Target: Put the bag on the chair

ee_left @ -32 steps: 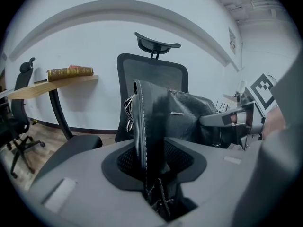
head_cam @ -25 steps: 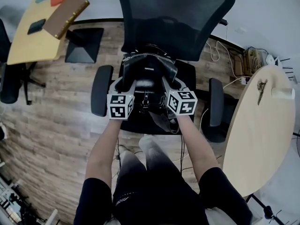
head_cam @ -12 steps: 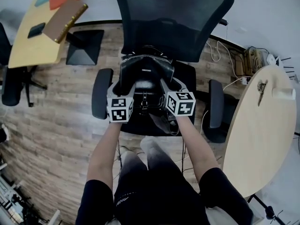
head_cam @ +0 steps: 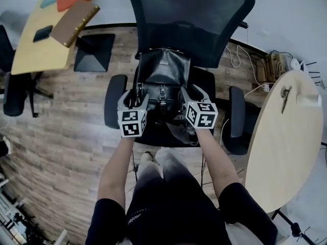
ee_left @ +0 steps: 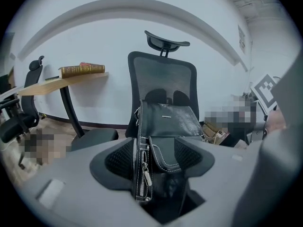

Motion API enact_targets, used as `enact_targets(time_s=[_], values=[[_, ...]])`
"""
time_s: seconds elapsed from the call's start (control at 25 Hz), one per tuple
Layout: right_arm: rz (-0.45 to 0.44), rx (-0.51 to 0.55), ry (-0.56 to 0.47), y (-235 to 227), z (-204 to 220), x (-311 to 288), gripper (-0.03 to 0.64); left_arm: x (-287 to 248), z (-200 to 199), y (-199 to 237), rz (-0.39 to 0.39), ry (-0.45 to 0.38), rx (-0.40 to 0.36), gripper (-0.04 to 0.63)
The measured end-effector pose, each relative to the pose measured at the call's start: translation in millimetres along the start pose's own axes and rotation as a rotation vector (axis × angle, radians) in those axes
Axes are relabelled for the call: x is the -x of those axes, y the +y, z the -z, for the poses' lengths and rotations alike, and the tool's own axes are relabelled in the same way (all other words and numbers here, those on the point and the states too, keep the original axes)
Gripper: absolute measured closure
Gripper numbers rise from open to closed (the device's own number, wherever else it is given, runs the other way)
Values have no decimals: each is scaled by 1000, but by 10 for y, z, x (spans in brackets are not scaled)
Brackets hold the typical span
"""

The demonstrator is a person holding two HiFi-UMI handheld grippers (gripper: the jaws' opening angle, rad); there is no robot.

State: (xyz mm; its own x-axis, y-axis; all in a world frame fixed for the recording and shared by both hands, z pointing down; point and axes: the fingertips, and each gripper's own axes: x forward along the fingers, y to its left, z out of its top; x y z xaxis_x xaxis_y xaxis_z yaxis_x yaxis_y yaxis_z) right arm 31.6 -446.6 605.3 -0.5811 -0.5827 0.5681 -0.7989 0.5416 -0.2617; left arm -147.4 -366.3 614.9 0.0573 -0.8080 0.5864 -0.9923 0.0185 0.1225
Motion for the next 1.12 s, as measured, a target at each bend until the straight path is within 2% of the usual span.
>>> enact_targets(time_s=[0.16, 0.32, 0.56, 0.8, 0.92, 1.12], values=[[10, -35, -17, 77, -21, 121, 465, 125, -68, -13, 14, -16, 12, 324], [19, -54, -38, 139, -69, 288, 486, 311, -172, -47, 22, -31, 28, 395], [29, -79, -71, 260, -138, 585, 526, 601, -280, -144, 64, -52, 8, 485], [39, -101, -120, 425, -223, 912, 572, 993, -401, -144, 58, -102, 6, 574], [52, -96, -155, 503, -255, 1070, 614, 1118, -373, -151, 66, -93, 1, 580], [31, -67, -156, 673, -212, 1245, 614, 1346, -339, -168, 82, -104, -1, 579]])
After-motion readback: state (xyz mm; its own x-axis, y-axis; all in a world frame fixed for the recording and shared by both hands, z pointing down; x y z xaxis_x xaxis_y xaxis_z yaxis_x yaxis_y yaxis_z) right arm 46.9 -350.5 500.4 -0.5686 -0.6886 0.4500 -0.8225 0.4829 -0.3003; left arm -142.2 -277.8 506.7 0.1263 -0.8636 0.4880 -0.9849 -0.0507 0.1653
